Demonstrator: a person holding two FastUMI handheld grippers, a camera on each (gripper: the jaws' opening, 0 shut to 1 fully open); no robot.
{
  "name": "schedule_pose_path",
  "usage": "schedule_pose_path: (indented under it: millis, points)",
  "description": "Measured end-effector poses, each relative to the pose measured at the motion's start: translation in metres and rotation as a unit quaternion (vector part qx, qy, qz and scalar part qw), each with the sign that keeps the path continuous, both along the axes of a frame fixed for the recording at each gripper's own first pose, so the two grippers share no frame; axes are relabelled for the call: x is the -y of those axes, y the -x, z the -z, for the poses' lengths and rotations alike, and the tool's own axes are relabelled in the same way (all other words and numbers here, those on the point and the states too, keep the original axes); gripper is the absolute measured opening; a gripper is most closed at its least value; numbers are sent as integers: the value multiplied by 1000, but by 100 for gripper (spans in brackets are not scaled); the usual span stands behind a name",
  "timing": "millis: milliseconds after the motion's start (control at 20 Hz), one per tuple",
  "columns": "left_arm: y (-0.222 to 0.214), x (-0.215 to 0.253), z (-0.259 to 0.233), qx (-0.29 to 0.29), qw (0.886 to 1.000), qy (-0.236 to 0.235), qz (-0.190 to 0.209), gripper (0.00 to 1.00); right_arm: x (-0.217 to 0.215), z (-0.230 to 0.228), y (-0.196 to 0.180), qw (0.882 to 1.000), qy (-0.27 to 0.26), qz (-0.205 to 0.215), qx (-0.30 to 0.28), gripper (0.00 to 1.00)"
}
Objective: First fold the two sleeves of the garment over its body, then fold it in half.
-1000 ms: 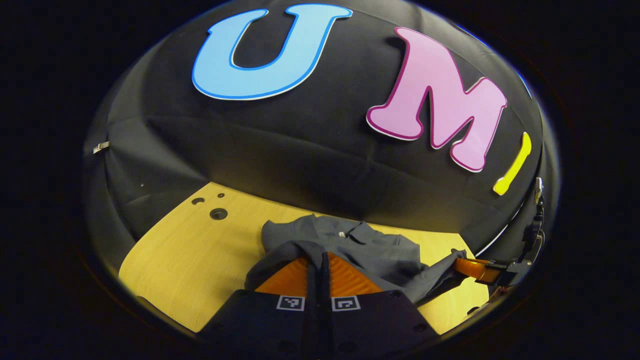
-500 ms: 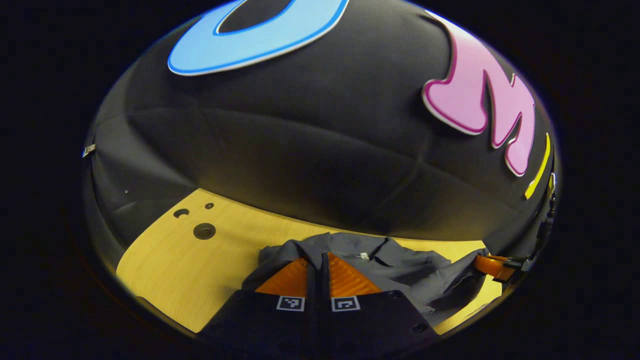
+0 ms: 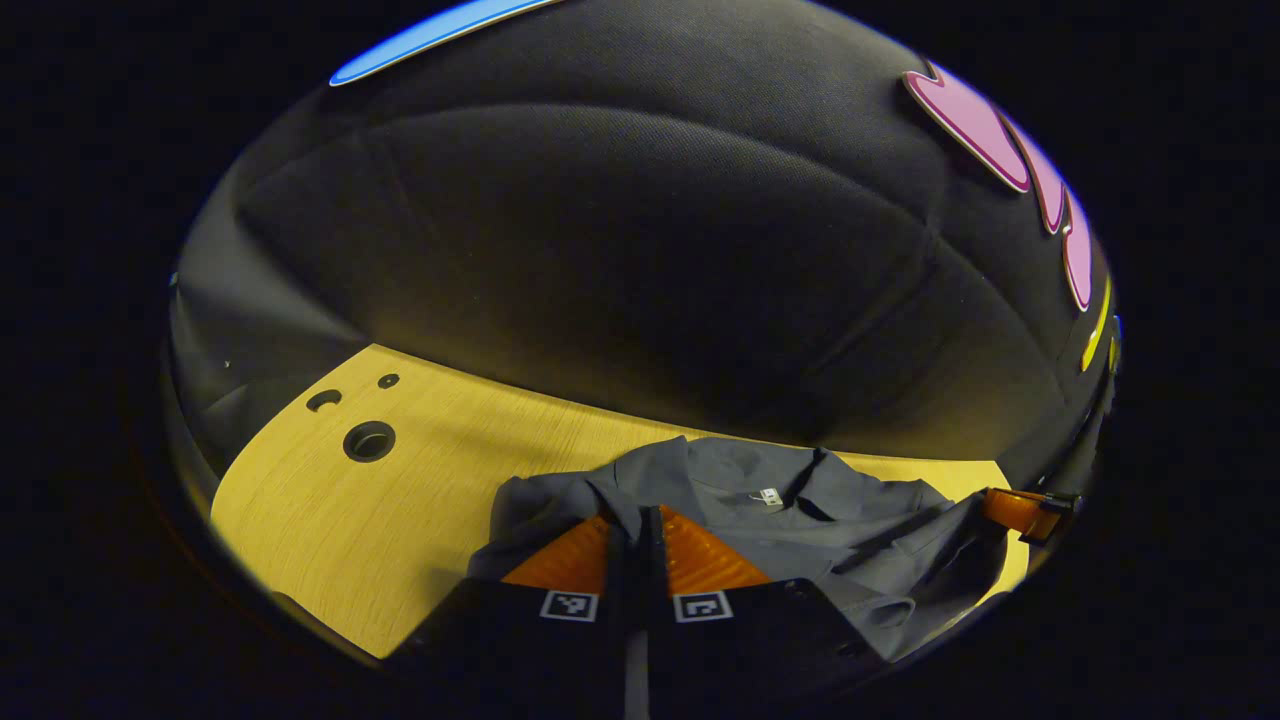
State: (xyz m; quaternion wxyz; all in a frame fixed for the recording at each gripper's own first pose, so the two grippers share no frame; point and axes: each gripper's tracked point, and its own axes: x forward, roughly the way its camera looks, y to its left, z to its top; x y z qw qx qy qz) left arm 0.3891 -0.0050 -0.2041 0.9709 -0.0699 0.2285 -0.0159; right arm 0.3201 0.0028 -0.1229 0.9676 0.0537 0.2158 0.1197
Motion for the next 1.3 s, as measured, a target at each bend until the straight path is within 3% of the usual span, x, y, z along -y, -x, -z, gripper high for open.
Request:
schedule_pose_path:
  millis: [100, 150, 250, 350, 450, 500, 600, 650, 950, 1300]
  points:
    - [2, 2, -5, 2, 1000, -11, 8, 26, -2, -1, 5, 1000, -1, -6, -4, 11]
    - [3, -3, -10, 7, 1000, -22, 3, 33, 0, -4, 8, 1000, 1, -6, -3, 18]
    - [12, -4, -27, 18, 1000, -24, -3, 66, 2, -18, 16, 1000, 6, -7, 9, 27]
    - [27, -8, -47, 28, 999, -19, -10, 100, -4, -36, 30, 1000, -4, -19, 19, 47]
    - [48, -12, -64, 35, 999, -16, -15, 96, -2, -56, 47, 999, -1, -19, 36, 66]
    - [61, -15, -74, 40, 999, -17, -17, 96, -1, -66, 58, 999, 3, -18, 45, 69]
    - [89, -22, -98, 55, 998, -22, -17, 92, 0, -89, 83, 998, 11, -17, 62, 100]
    - [104, -24, -110, 64, 998, -25, -17, 96, 0, -99, 98, 997, 14, -16, 70, 99]
    - [215, -36, -195, 136, 990, -39, -3, 96, 16, -171, 197, 993, 22, 8, 118, 99]
    - [364, -31, -267, 220, 970, -96, 31, 96, 32, -213, 319, 991, -8, 25, 128, 99]
